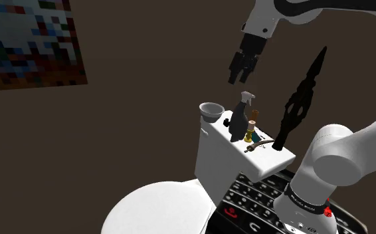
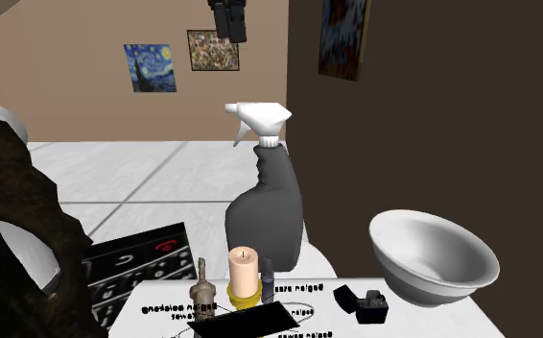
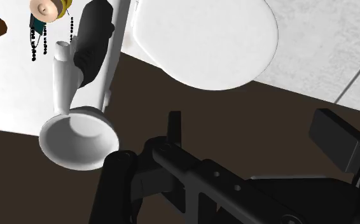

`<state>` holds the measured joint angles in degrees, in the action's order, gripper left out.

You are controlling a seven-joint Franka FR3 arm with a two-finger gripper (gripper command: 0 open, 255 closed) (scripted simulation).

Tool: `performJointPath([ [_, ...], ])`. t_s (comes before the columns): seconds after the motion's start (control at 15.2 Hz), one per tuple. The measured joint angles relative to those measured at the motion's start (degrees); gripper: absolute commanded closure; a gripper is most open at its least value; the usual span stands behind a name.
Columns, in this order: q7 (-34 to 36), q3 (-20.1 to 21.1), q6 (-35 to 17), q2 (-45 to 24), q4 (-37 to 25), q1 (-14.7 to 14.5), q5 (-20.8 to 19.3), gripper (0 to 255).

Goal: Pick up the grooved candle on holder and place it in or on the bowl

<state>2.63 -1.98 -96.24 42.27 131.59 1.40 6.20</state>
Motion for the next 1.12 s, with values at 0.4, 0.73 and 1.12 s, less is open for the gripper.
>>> performJointPath([
  [0.4, -2.6, -1.2, -3.7, 2.3, 6.9, 1.4, -3.1, 0],
  [0.73, -7.0, -4.2, -9.5, 4.1, 15.2, 4.1, -8.1, 0],
  [1.12, -11.1, -7.5, -16.9, 4.2, 23.1, 7.7, -14.4, 0],
])
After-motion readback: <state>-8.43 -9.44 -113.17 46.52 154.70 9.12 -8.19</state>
